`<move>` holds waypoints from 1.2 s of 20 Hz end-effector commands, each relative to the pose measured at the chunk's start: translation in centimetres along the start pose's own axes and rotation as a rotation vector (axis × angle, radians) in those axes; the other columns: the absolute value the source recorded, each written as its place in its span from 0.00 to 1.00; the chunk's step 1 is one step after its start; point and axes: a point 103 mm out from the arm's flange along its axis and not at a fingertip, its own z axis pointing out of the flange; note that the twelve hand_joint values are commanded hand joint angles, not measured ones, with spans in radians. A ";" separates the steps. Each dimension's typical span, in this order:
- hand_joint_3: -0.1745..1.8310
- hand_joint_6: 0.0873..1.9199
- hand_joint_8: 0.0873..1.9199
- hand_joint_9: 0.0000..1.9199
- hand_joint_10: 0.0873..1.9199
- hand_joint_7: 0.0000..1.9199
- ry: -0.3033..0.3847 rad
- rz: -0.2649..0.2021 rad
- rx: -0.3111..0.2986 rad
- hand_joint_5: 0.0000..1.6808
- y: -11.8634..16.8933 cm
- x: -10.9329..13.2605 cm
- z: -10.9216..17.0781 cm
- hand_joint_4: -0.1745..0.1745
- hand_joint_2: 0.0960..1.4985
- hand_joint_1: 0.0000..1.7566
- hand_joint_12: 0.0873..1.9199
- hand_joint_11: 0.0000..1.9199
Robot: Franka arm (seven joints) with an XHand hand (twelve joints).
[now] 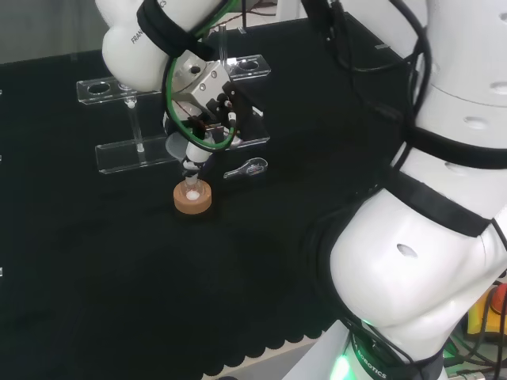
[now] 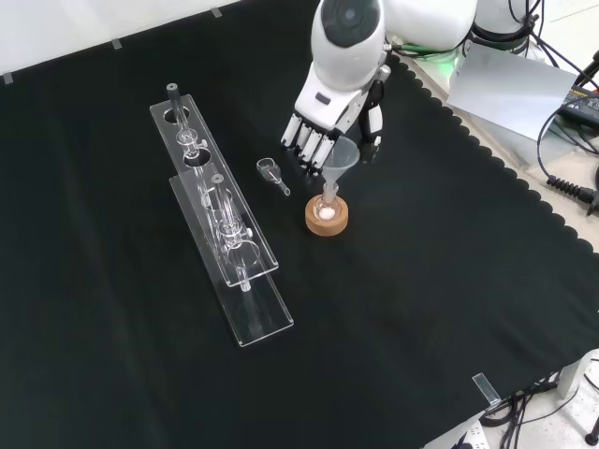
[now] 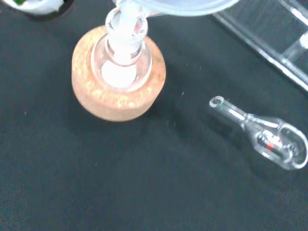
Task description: Remove the funnel from the round-bottom flask.
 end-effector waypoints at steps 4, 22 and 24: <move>0.43 0.34 0.31 0.63 0.21 0.37 -0.061 -0.001 -0.050 0.39 -1.1 -1.1 -2.5 0.42 0.48 0.49 0.64 0.29; 0.44 0.37 0.32 0.59 0.23 0.33 -0.091 0.025 0.041 0.38 -3.6 -4.2 -7.0 0.44 0.46 0.48 0.65 0.26; 0.44 0.37 0.32 0.58 0.23 0.33 -0.075 0.026 0.051 0.38 -3.8 -4.6 -7.1 0.44 0.46 0.48 0.65 0.25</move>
